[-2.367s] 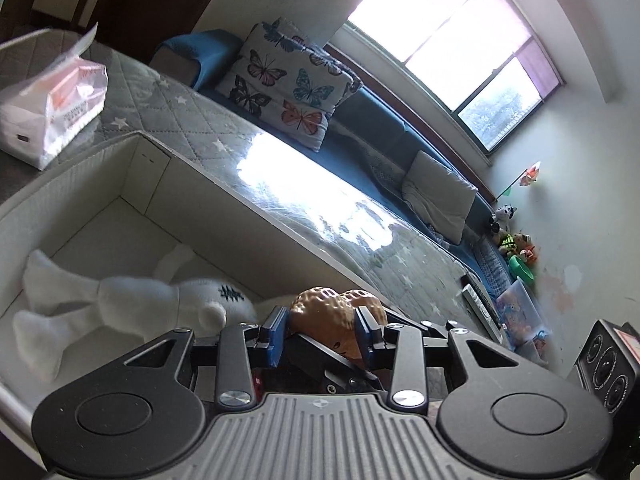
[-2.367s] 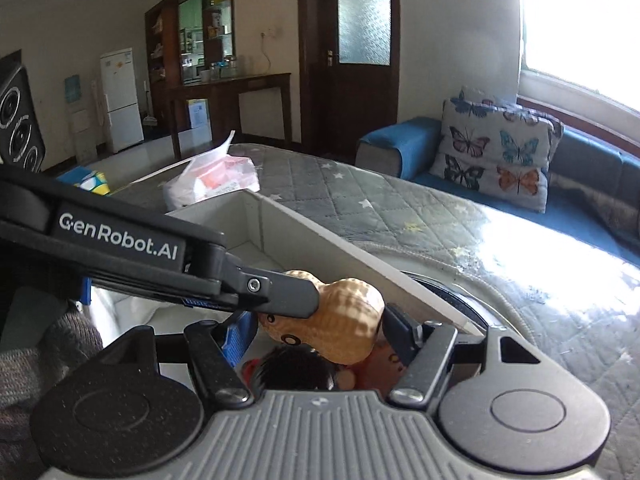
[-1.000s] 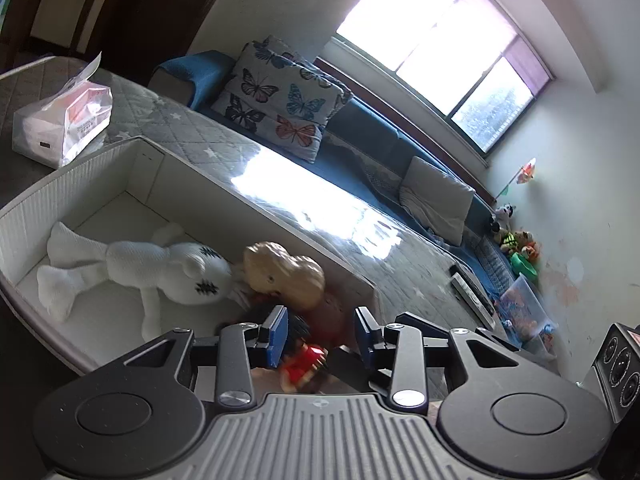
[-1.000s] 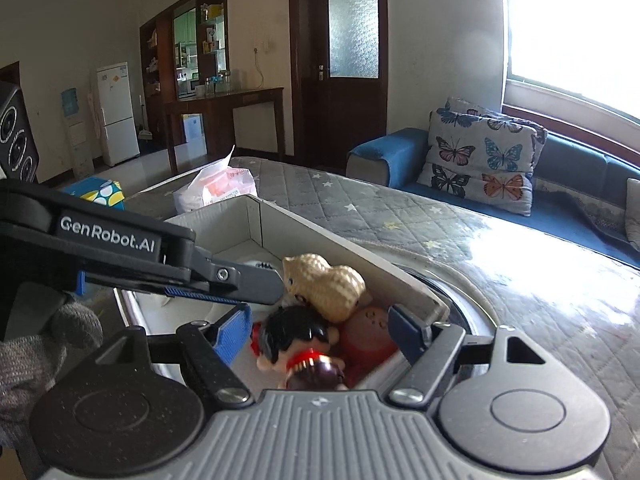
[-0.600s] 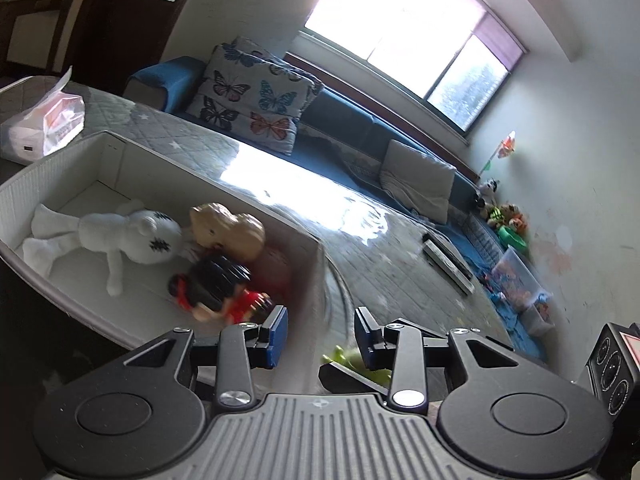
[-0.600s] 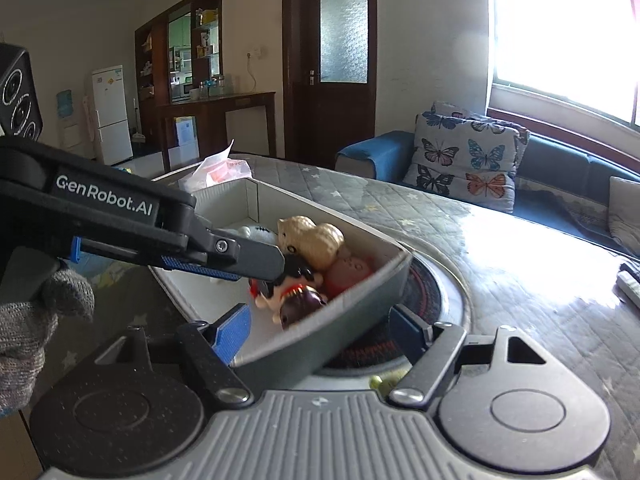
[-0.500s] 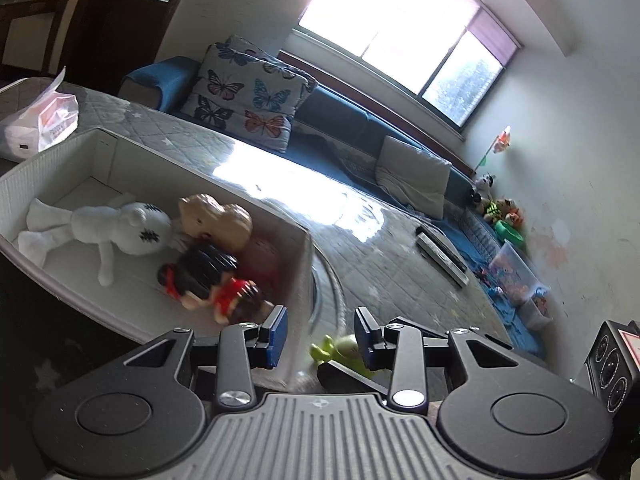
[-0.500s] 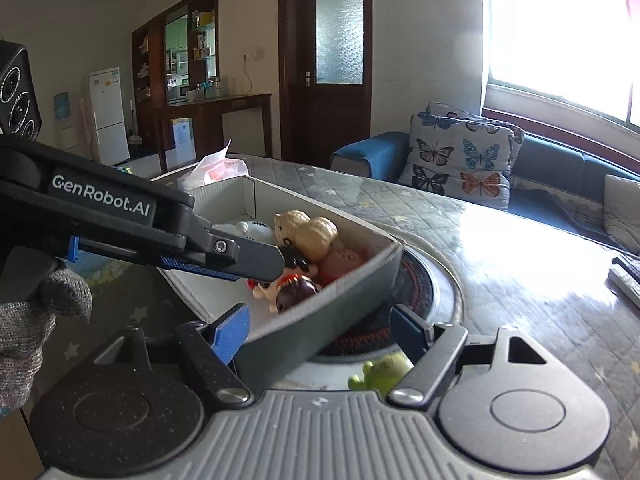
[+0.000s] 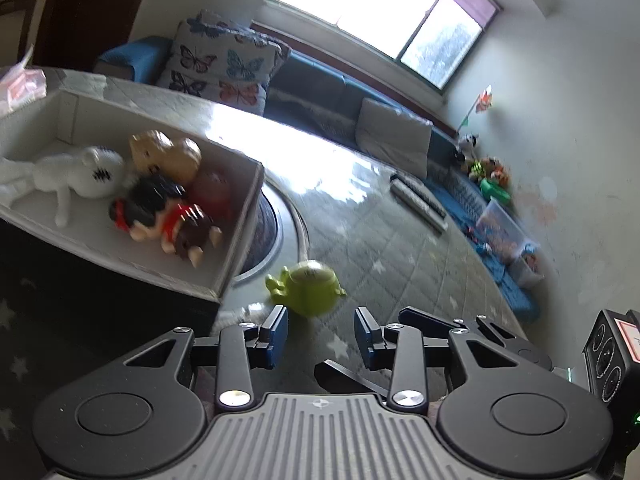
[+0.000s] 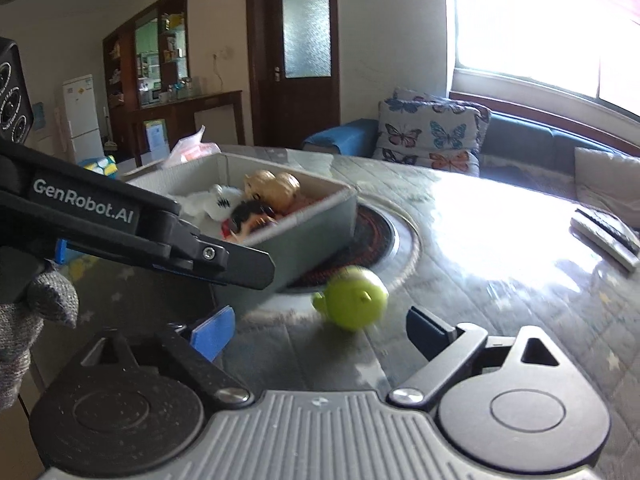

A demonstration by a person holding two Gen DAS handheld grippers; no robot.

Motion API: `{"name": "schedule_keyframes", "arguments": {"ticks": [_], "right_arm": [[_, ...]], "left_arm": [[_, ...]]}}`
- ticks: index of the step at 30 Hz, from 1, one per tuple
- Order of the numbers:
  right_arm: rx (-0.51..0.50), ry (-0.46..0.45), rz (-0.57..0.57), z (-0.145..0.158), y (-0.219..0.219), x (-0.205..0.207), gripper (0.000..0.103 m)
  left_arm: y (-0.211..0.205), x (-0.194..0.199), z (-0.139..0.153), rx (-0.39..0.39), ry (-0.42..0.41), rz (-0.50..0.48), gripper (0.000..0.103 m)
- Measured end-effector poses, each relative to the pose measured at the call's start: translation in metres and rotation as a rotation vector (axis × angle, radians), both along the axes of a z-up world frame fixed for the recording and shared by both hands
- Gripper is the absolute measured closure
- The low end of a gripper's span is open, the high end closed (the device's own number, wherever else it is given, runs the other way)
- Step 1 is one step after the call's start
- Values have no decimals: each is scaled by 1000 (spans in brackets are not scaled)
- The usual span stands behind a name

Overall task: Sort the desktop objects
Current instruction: 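Move the left gripper back toward the green alien toy, then grasp the green alien toy with the left gripper and lift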

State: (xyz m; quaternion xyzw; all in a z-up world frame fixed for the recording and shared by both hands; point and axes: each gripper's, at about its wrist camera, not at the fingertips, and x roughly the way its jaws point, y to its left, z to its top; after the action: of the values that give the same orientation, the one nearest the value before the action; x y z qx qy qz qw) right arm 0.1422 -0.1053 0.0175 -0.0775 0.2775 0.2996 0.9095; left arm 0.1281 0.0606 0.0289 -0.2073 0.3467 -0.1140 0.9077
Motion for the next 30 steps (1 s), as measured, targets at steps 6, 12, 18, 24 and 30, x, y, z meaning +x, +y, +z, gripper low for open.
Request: {"name": "schedule_keyframes", "arguments": {"ticks": [6, 12, 18, 24, 30], "right_arm": [[-12, 36, -32, -17, -9, 5, 7], [6, 50, -43, -24, -12, 13, 7], [24, 71, -42, -29, -9, 26, 11], [51, 88, -50, -32, -9, 40, 17], [83, 103, -58, -33, -11, 55, 22]], "left_arm": [[-11, 9, -11, 8, 23, -17, 64], [-19, 25, -8, 19, 14, -14, 64], [-29, 49, -5, 62, 5, 0, 64], [-32, 73, -10, 77, 39, 34, 64], [-33, 85, -16, 87, 66, 48, 64]]}}
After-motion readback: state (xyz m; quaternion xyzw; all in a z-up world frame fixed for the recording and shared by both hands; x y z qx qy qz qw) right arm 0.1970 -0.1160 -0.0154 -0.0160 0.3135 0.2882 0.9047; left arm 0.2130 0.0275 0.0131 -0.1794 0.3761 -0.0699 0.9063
